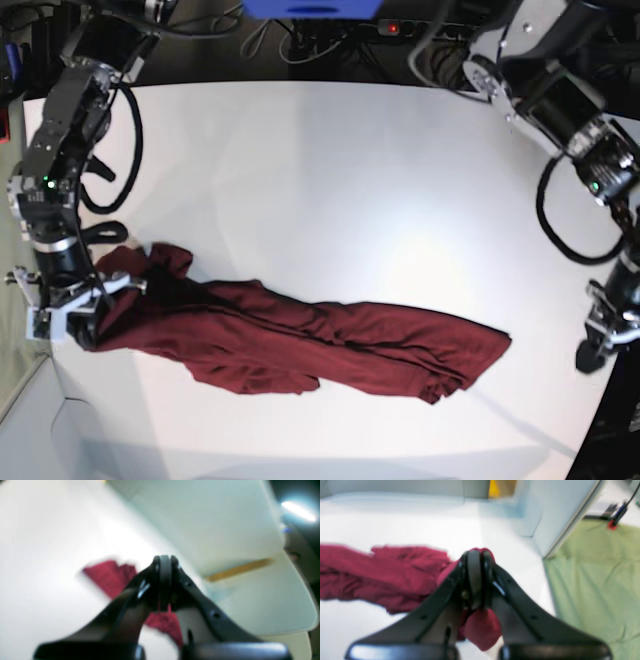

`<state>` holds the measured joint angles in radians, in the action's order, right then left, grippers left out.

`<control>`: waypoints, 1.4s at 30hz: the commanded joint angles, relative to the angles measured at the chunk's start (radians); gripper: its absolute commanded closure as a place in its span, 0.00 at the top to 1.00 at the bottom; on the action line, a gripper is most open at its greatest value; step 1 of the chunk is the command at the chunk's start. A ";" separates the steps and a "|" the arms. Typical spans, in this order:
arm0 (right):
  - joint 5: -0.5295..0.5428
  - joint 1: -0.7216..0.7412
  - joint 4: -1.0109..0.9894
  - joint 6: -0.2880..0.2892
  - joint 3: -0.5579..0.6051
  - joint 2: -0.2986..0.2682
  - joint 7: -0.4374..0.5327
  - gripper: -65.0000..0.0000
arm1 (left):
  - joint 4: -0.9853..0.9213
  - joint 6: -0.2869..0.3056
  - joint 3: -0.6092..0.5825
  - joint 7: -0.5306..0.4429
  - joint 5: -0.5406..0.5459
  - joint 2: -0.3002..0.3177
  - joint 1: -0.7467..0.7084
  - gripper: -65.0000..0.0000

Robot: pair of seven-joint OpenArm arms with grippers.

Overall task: Layout the t-shirt on the table in an organized manner, then fold the t-shirt properly
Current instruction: 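Lift the shirt with both grippers and swing it toward the right gripper, then reach the left gripper down to the shirt's bunched end and grasp it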

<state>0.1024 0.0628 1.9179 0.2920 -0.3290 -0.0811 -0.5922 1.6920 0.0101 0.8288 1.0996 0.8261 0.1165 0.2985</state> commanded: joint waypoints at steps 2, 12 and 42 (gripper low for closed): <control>0.006 -0.022 0.005 0.002 0.000 0.013 0.081 0.00 | -0.048 0.006 0.001 -0.022 0.052 0.009 -0.034 0.00; 0.004 -0.139 -0.099 0.002 0.001 0.019 0.136 0.00 | -0.244 0.008 -0.058 -0.063 0.046 0.018 -0.075 0.01; -0.002 -0.288 -0.154 0.152 -0.005 0.004 0.131 0.28 | -1.366 0.008 -0.945 -1.120 -0.459 -0.088 0.488 0.75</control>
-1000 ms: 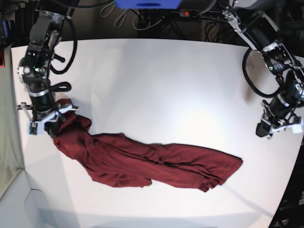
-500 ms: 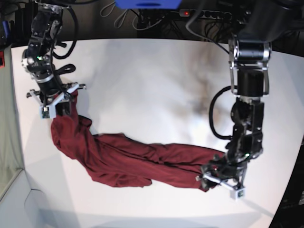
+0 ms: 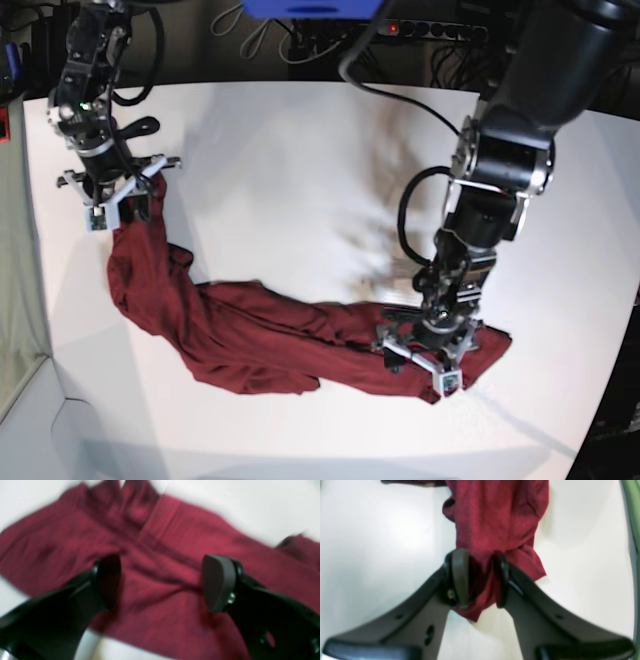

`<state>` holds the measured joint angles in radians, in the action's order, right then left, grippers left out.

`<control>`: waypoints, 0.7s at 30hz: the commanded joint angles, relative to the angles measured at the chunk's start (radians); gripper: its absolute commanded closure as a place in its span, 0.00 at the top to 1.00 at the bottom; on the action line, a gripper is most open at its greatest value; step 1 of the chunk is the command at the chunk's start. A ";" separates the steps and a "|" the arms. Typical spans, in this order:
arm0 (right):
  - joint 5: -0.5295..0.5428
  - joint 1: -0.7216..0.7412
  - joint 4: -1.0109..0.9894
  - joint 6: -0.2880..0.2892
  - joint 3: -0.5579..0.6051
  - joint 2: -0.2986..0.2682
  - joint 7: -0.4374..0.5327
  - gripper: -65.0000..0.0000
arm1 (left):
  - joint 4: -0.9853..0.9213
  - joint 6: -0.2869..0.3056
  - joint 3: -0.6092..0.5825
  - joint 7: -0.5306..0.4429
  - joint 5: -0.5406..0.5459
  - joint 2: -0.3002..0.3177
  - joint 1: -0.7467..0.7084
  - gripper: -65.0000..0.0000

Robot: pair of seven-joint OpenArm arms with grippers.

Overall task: Layout the t-shirt on the table in an organized manner, then fold the t-shirt properly
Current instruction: 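Reach the left gripper down to the shirt's bunched end and grasp it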

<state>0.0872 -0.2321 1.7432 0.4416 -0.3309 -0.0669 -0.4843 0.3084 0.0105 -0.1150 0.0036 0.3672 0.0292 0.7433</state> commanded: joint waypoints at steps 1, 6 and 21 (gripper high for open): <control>0.013 0.007 0.021 0.003 -0.003 -0.011 0.023 0.28 | 0.016 0.007 -0.001 -0.020 0.000 -0.001 0.043 0.75; 0.013 0.010 0.021 0.003 -0.003 -0.011 0.023 0.28 | 0.011 0.004 -0.001 0.025 -0.001 0.008 0.017 0.75; 0.013 0.035 0.021 0.003 0.002 -0.012 0.028 0.28 | 0.338 0.007 0.008 0.419 0.131 0.179 -0.262 0.75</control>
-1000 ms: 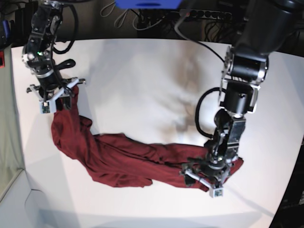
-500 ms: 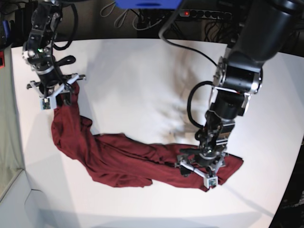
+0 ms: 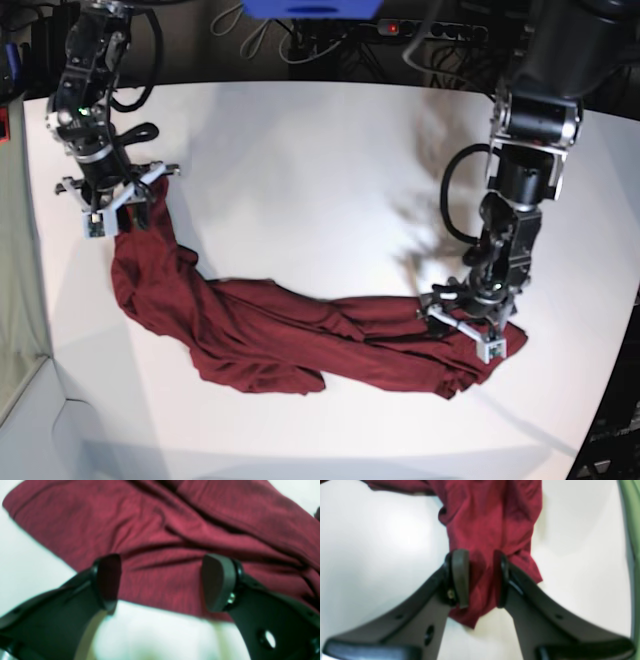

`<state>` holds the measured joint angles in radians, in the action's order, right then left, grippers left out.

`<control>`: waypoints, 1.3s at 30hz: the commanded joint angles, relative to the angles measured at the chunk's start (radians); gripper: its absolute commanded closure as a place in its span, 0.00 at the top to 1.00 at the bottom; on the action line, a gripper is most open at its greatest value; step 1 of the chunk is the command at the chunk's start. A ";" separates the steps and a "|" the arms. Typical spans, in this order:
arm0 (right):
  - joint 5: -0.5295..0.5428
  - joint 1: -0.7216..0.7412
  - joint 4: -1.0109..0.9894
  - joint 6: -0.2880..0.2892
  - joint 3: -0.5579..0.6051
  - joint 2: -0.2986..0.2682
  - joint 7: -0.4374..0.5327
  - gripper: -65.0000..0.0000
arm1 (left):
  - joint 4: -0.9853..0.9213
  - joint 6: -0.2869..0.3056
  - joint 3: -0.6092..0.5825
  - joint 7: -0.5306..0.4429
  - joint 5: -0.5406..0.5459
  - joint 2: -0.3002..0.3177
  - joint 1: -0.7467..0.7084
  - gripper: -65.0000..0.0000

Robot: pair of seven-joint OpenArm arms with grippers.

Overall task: Layout the t-shirt on the table in an organized manner, then fold the t-shirt properly
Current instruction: 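Reach the left gripper down to the shirt's bunched end and grasp it, then hold the twisted shirt with both grippers at opposite ends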

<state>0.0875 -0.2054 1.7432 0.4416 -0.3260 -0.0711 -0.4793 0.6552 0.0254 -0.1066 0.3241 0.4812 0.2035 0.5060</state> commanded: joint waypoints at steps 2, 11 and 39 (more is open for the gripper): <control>0.014 0.011 0.021 0.003 -0.008 -0.008 0.023 0.28 | 0.139 -0.009 0.000 0.171 0.077 0.040 -0.102 0.75; 0.018 0.013 0.021 0.003 -0.005 -0.003 0.023 0.28 | 0.677 -0.018 0.031 0.228 0.230 0.164 -0.392 0.75; 0.018 0.040 0.021 0.004 -0.008 -0.005 0.021 0.28 | 0.096 -0.009 0.276 0.111 -0.287 -0.072 -0.091 0.75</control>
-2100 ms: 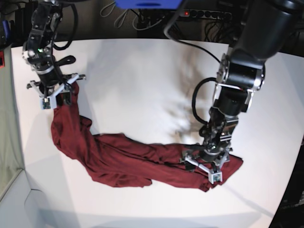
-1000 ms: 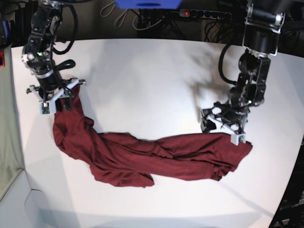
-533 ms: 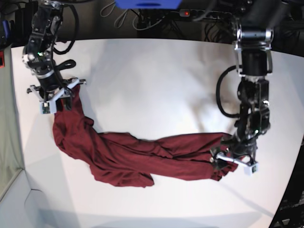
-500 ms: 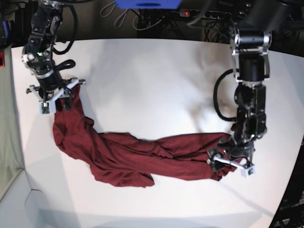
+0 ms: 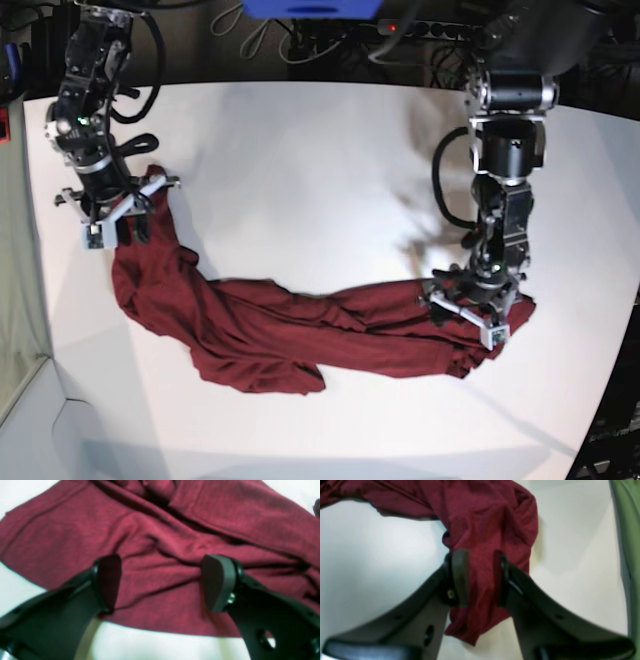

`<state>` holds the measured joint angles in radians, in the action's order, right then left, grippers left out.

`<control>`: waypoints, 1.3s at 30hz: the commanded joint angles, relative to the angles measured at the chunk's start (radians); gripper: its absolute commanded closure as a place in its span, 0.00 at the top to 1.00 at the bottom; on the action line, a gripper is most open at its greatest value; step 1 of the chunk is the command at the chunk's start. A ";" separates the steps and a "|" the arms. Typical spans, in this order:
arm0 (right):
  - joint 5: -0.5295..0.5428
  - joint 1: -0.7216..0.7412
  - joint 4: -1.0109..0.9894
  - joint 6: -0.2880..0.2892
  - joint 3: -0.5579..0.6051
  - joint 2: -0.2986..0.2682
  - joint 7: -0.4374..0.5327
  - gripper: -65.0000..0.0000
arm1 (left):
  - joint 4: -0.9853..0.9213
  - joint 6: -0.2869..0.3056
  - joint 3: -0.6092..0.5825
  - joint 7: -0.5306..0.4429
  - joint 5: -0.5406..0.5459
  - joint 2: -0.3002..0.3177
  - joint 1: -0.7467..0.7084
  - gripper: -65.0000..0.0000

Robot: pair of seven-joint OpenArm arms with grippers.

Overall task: Layout the t-shirt on the table in an organized manner, then fold the t-shirt properly
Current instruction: 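Hold the twisted shirt with both grippers at opposite ends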

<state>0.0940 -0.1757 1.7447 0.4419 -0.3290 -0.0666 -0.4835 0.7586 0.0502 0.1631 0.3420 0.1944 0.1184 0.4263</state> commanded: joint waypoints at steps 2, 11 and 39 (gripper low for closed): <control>0.011 0.012 0.019 0.004 0.000 -0.009 0.027 0.28 | 0.034 -0.034 0.006 0.139 0.000 0.019 -0.050 0.75; 0.011 0.032 0.018 0.004 0.000 -0.008 0.027 0.28 | 0.580 -0.037 0.085 0.326 0.000 0.002 -0.310 0.75; 0.013 0.044 0.011 0.004 0.001 -0.006 0.027 0.28 | 0.353 -0.040 0.074 0.133 -0.013 -0.076 -0.100 0.75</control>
<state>0.0940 -0.1432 1.7405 0.4446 -0.3260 -0.0662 -0.4850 1.0973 0.0044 0.2375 0.4973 0.1822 0.0383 0.2962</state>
